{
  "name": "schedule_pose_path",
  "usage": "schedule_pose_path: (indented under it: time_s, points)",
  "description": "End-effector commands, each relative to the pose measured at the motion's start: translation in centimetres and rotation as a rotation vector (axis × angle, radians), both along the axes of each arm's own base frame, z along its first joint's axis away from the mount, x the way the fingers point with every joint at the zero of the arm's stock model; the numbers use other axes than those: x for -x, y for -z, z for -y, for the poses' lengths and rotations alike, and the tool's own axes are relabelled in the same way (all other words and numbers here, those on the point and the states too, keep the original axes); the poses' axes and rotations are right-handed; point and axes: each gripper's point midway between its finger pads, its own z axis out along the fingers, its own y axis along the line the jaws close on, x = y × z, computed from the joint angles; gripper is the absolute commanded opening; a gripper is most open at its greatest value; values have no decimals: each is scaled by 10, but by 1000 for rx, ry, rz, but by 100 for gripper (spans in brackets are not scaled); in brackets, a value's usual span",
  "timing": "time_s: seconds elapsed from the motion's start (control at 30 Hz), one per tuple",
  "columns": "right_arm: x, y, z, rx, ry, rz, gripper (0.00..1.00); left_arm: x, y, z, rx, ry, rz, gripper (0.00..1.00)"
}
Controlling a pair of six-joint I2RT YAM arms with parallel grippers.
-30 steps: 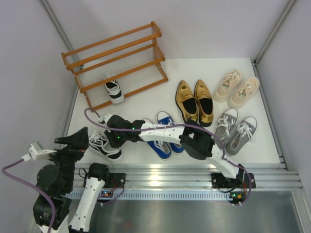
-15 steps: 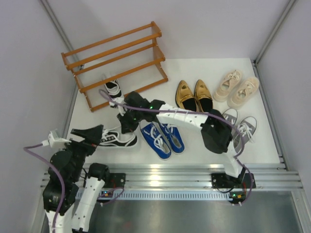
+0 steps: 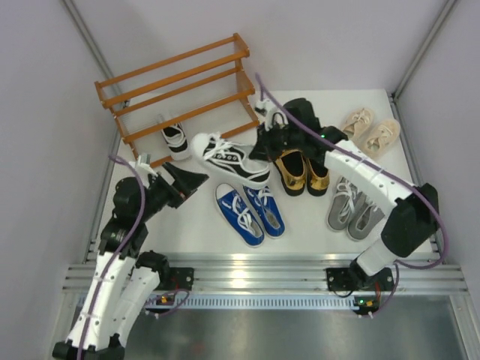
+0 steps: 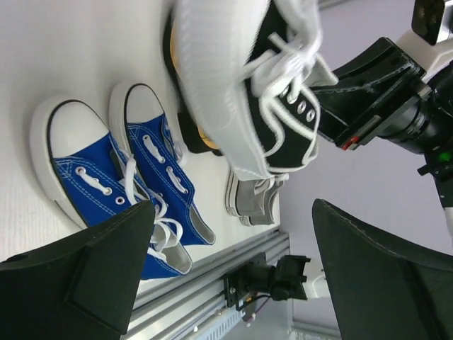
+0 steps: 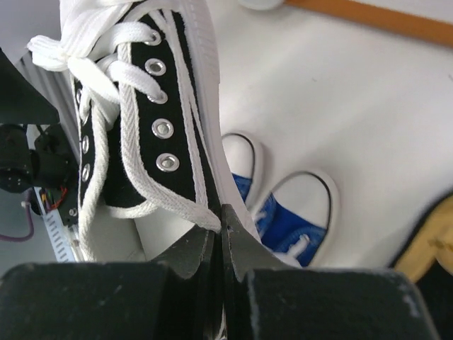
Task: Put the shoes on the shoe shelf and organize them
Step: Pick up the shoe at the center of the board.
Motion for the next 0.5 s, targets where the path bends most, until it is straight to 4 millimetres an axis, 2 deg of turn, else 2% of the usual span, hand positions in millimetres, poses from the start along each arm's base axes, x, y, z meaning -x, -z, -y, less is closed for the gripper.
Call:
schedule_pose_path:
  time_s: [0.0,0.03,0.1,0.2,0.23,0.3,0.33,0.37,0.4,0.43,0.47]
  points:
    - [-17,-62,39,-195,102,44,0,-12,-40,29,94,172,204,98]
    - [-18,-54,48,-201,121,6,0,-20,-34,35,95,186,179,98]
    - [-24,-47,68,-223,187,-56,0,-28,-37,45,86,209,201,98]
    - [-19,-39,80,-246,225,-132,0,-35,-45,79,66,266,260,98]
    - [-18,-39,80,-255,227,-139,0,-31,-41,104,66,321,255,98]
    - [-12,-37,83,-282,246,-165,0,-28,-42,125,75,375,258,98]
    - [-13,-42,83,-306,247,-151,0,-27,-32,141,73,414,230,98]
    - [-12,-43,84,-333,262,-188,0,-28,-36,148,91,425,243,98]
    - [-10,-46,84,-359,263,-208,0,-28,-34,154,94,437,241,98]
    - [-5,-39,85,-380,249,-253,0,-29,-26,163,90,452,218,98]
    - [-7,-43,86,-416,262,-276,0,-30,-30,167,102,453,233,98]
